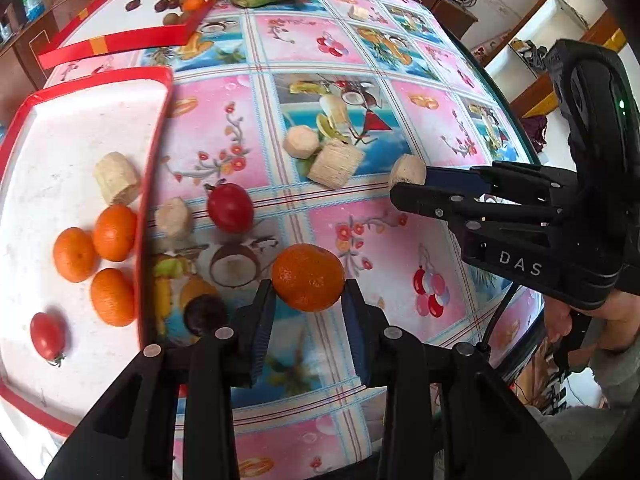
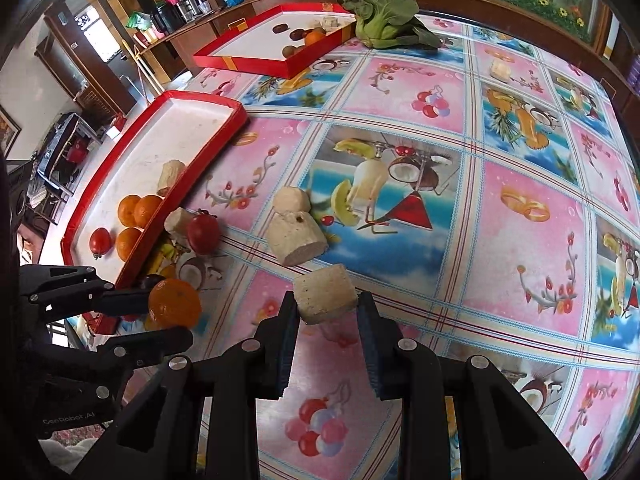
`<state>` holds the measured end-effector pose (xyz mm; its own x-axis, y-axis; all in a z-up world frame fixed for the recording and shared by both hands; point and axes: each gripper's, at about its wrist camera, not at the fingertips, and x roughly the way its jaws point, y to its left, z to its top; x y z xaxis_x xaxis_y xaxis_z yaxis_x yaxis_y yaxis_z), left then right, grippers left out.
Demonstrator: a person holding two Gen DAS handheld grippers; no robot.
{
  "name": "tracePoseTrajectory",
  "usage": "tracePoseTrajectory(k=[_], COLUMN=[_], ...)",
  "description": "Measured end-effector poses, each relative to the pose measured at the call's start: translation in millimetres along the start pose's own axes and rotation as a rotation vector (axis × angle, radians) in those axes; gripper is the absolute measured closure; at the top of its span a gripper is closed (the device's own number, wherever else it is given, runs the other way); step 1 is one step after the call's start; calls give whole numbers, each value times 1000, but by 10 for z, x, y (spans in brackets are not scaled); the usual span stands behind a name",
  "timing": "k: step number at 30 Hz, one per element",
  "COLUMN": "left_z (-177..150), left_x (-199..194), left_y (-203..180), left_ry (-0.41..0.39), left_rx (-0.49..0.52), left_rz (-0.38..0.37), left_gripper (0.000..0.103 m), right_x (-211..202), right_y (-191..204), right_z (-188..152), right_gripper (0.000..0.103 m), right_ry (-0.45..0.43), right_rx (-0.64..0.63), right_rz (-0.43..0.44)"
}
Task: Organize fruits
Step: 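Lift the orange and beige piece and carry them over the white tray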
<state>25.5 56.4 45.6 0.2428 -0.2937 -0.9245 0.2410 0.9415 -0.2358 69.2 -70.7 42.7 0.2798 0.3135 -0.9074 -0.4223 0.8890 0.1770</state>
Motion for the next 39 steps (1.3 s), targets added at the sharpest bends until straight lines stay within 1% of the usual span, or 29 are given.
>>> tracePoseTrajectory(k=[7, 24, 33, 39], left_z=[-29, -126, -59, -21], left_x=[-131, -333, -558, -648], left_y=[162, 531, 1029, 1363], left_ry=[-23, -46, -96, -116], left_rx=[-27, -54, -138, -189], left_rz=[4, 60, 102, 133], left_gripper=[72, 72, 72, 72], right_x=[-14, 63, 107, 151], right_y=[161, 663, 959, 1083], right_z=[60, 251, 457, 585], right_gripper=[73, 73, 73, 73], right_ry=[-6, -12, -25, -31], right_rx=[-20, -92, -136, -158], right_rz=[14, 58, 72, 74])
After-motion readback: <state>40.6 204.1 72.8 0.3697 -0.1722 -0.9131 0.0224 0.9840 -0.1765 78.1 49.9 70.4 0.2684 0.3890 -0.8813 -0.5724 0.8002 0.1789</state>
